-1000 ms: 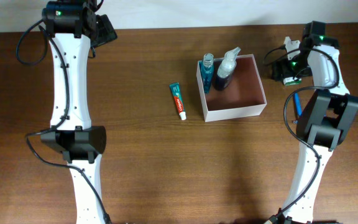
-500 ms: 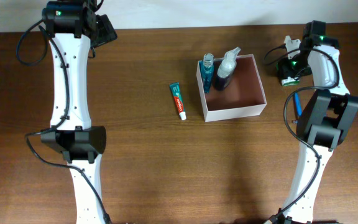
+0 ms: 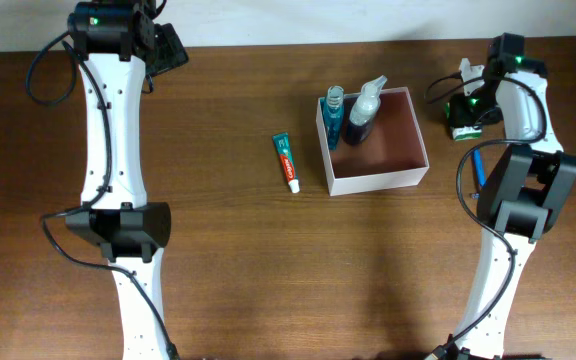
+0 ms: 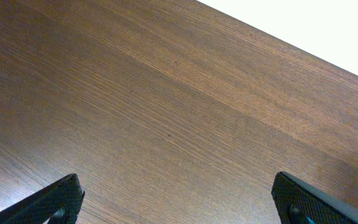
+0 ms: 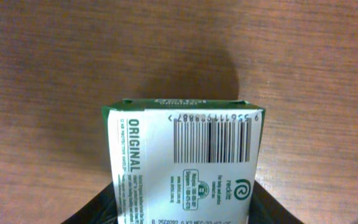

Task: Pack container
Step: 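Carry the soap box left and lower it into the pink box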

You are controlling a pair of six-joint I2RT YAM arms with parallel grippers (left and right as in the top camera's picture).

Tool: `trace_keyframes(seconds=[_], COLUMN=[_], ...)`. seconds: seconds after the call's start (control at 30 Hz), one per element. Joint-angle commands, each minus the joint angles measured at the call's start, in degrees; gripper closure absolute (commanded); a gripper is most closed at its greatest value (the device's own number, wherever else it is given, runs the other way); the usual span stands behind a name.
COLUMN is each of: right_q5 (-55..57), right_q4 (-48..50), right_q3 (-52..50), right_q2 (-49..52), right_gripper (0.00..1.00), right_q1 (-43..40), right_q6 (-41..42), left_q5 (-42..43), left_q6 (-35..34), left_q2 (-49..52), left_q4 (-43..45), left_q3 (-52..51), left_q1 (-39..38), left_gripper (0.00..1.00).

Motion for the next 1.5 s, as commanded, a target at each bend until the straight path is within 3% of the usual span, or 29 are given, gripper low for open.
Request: trace_keyframes(seconds=[0.0, 0.27, 0.6, 1.0, 1.47], right_q5=[-0.57, -0.79, -1.51, -3.5, -6.01], right_q4=[-2.23, -16.61, -29.33, -25.51, -12.35], right_q3=[4.96, 11.58, 11.67, 6.12, -10.6], right_q2=[-8.2, -16.2, -21.7, -20.44, -20.13], right_gripper=[0.54, 0.54, 0.54, 0.53, 0.53], right_q1=[-0.04, 2.08, 7.67, 12.17, 15.72], right_q6=[2.47, 6.01, 10.88, 15.54, 15.28], left_q5=[-0.02, -0.02, -0.02, -0.02, -0.02], left_q6=[-0.5, -0.5, -0.5, -0.5, -0.5], left_q2=[-1.6, -1.6, -1.6, -1.6, -1.6], left_q4=[0.09, 0.09, 0.09, 0.09, 0.09], left_q3=[-0.15, -0.15, -0.15, -0.15, -0.15], left_q1=[0.2, 0.2, 0.2, 0.2, 0.2], left_gripper=[0.01, 0.01, 0.0, 0.01, 0.0])
